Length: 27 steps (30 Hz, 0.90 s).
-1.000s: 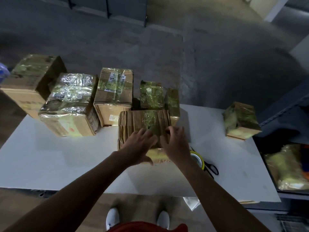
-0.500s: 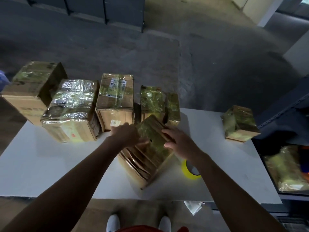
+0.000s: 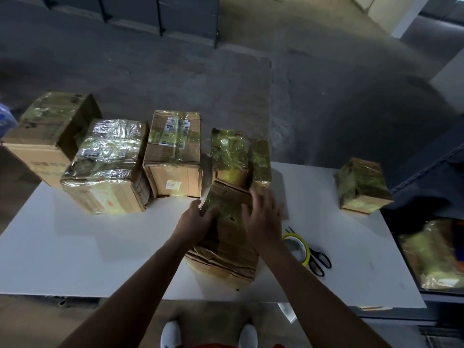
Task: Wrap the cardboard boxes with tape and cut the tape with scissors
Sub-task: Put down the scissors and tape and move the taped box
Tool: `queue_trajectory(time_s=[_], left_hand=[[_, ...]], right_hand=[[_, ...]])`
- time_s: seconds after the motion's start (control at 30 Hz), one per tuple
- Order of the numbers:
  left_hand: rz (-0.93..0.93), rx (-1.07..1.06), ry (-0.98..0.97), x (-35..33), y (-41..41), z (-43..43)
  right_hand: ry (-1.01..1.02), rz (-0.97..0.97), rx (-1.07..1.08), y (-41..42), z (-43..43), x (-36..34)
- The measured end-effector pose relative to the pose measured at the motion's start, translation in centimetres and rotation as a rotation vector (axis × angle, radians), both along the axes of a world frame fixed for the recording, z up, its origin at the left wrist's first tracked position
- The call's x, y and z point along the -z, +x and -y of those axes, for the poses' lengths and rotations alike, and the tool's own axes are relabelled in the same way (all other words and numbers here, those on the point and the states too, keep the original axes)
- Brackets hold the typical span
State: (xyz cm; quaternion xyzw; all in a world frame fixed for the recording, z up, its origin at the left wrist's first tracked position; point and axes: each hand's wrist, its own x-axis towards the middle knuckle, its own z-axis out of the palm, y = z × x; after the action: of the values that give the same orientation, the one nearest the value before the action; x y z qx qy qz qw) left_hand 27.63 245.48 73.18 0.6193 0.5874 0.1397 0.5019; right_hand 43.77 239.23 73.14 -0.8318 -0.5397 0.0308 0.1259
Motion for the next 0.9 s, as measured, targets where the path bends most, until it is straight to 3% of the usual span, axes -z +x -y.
queue_trajectory(time_s=[0.07, 0.1, 0.2, 0.23, 0.43, 0.6, 0.9], left_hand=[[0.100, 0.034, -0.064, -0.5, 0.0, -0.3], [0.139, 0.027, -0.114, -0.8, -0.1, -0.5], [0.141, 0.021, -0.215, -1.3, -0.2, -0.5], [0.129, 0.020, -0.232, -1.5, -0.3, -0.5], [0.173, 0.105, -0.327, -2.0, -0.7, -1.8], [0.051, 0.054, -0.275, -1.5, 0.8, -2.7], [0.302, 0.055, -0.498, -0.4, -0.6, -2.6]], right_hand=[[-0.039, -0.040, 0.134, 0.6, 0.9, 0.1], [-0.049, -0.153, 0.198, 0.8, 1.3, 0.1], [-0.019, -0.696, 0.384, 0.7, 1.3, 0.2], [-0.033, -0.792, 0.429, 0.6, 1.1, 0.3], [-0.087, -1.179, 0.478, 1.4, 0.6, 0.4], [-0.087, -1.188, 0.446, 1.3, 0.2, 0.3], [-0.139, -0.944, 0.419, 1.8, 0.6, 0.4]])
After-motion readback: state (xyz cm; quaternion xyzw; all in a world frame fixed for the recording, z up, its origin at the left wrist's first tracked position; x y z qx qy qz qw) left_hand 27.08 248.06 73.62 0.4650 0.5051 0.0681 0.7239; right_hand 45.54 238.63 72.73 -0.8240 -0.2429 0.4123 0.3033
